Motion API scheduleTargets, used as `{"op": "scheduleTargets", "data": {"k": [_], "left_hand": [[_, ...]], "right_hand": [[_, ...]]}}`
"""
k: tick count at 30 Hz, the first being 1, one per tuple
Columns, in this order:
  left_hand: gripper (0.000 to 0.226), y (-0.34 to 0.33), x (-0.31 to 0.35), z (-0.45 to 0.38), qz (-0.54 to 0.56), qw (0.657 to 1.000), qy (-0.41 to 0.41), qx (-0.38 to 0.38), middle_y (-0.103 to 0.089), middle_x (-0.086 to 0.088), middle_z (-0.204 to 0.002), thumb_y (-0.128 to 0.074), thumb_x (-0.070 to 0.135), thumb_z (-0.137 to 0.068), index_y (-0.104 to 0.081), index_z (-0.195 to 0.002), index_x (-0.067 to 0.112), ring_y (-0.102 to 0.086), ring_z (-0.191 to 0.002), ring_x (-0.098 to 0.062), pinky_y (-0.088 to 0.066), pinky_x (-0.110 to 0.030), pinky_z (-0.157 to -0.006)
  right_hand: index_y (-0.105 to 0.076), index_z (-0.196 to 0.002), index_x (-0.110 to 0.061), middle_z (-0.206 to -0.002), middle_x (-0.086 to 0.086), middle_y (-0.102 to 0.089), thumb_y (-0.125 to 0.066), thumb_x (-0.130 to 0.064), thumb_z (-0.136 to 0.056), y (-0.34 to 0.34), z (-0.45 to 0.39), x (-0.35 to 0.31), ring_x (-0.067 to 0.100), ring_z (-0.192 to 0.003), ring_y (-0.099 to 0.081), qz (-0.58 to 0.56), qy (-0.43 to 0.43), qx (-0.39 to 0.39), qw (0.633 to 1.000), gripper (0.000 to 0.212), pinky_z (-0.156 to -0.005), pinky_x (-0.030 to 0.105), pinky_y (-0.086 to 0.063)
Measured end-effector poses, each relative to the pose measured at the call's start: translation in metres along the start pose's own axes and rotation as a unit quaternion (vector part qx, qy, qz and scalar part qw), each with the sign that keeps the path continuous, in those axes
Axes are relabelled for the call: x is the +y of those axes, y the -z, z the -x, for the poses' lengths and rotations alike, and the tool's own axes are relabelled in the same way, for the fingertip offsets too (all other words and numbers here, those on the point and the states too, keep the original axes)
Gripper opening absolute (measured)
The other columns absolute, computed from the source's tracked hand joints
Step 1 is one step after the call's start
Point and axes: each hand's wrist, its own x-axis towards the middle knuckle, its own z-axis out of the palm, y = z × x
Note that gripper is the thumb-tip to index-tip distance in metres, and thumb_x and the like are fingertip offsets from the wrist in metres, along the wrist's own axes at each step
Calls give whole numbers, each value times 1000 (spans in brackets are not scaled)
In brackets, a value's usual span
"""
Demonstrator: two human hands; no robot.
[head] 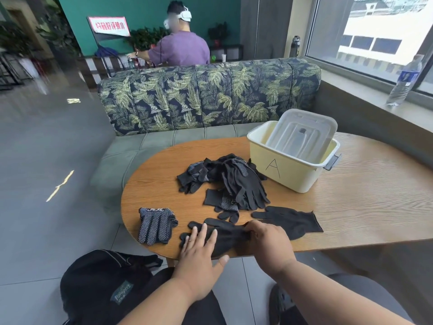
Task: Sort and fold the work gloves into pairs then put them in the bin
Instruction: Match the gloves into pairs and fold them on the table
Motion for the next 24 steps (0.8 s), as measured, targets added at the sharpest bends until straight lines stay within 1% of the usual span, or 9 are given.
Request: {"op": "scheduleTargets", "data": {"k": [2,4,6,9,12,15,19,21,24], "left_hand": [[86,1,2,1,-8,1000,1,-14,29,9,-166,-26,77,-96,5,-163,36,31,-152,-18,12,-41,-126],[86,6,5,-1,13,1000,10,-13,23,11,-167,-28,78,-95,-1,-164,36,27,-154,-17,8,-42,-127],[76,11,8,-4,49,998,22,26,4,12,-171,-33,71,-98,-17,-163,36,13,-157,-15,-1,-40,-127],[58,23,15,-16,102,989,39,103,-28,9,-165,-39,58,-102,-41,-154,33,-13,-153,-16,-13,-36,-125],[50,37,19,-40,166,976,64,124,-45,4,-155,-44,51,-102,-52,-146,30,-32,-144,-19,-23,-36,-121],[52,53,20,-66,241,956,130,105,-46,-2,-152,-47,51,-100,-47,-150,36,-39,-140,-28,-31,-41,-117],[51,61,26,-91,217,966,129,54,-43,-5,-155,-43,51,-102,-44,-152,39,-30,-143,-31,-24,-40,-118],[53,59,27,-103,225,963,141,42,-42,-7,-154,-44,52,-101,-45,-152,39,-28,-142,-33,-24,-41,-117],[47,48,22,-116,198,968,147,56,-46,-8,-150,-46,47,-102,-56,-145,31,-35,-137,-34,-27,-37,-114]], "right_hand": [[-75,-105,-32,-92,-10,-76,-59,-15,-93,0,0,1,20,-83,-69,2,-7,-7,1000,26,-78,34,-50],[-76,-104,-31,-91,-9,-77,-59,-14,-94,1,0,1,21,-81,-70,12,-5,-5,1000,26,-77,34,-48],[-76,-103,-31,-91,-9,-76,-60,-15,-93,2,0,2,22,-83,-69,33,9,-8,999,25,-76,35,-46],[-75,-111,-35,-106,-12,-72,-57,-20,-92,2,1,4,23,-98,-60,76,27,-44,996,29,-80,36,-42],[-76,-107,-40,-110,-12,-67,-60,-19,-87,-1,4,8,26,-102,-56,85,19,-38,995,33,-80,39,-41],[-76,-97,-42,-108,-11,-66,-63,-19,-82,-5,6,11,28,-97,-59,87,14,-12,996,31,-77,39,-44],[-75,-97,-45,-113,-14,-66,-68,-20,-79,-3,5,12,26,-100,-59,87,15,-14,996,32,-80,39,-45],[-75,-101,-45,-118,-14,-65,-67,-20,-79,-1,5,13,26,-105,-58,81,12,-29,996,34,-85,39,-44],[-72,-116,-44,-130,-13,-58,-56,-21,-89,1,4,12,26,-119,-49,78,13,-63,995,38,-95,40,-37]]}}
